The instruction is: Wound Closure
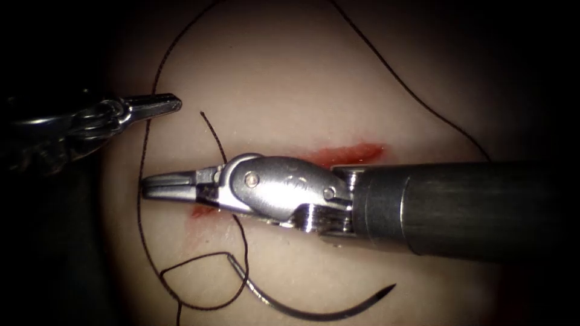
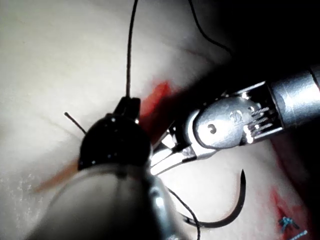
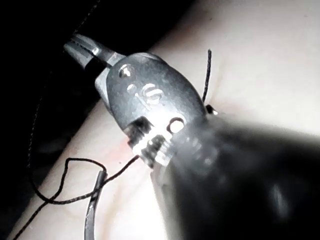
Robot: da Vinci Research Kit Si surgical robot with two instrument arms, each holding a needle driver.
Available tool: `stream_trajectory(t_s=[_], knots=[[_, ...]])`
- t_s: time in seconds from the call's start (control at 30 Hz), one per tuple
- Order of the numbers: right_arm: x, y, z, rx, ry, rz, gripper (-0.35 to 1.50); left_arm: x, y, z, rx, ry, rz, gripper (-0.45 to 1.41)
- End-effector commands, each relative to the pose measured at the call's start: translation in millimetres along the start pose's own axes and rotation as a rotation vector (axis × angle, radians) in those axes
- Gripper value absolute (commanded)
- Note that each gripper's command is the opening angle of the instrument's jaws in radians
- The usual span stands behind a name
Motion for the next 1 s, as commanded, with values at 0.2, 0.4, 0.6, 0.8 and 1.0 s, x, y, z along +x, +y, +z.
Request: stream_trajectory(t_s=[0.2,0.4,0.6,0.8,1.0], knots=[[-3.6,-1.8,2.9,0.001,-0.053,-0.045,-0.35,1.0,4.0,2.2,-0.040,0.073,-0.028,-0.45],[-2.5,-4.3,5.7,0.254,0.073,-0.071,-0.35,0.6,1.7,5.1,-0.053,0.132,0.110,-0.43],[-1.0,-4.9,5.5,0.247,0.339,0.137,-0.35,-1.8,-3.5,5.7,-0.008,0.142,0.193,-0.42],[-0.8,-3.1,3.4,0.103,0.529,0.460,-0.35,-4.7,-8.3,4.7,0.079,0.085,0.202,-0.40],[-0.8,-1.7,0.7,-0.416,0.441,0.467,-0.35,-10.9,-9.7,2.0,0.190,-0.085,0.120,-0.45]])
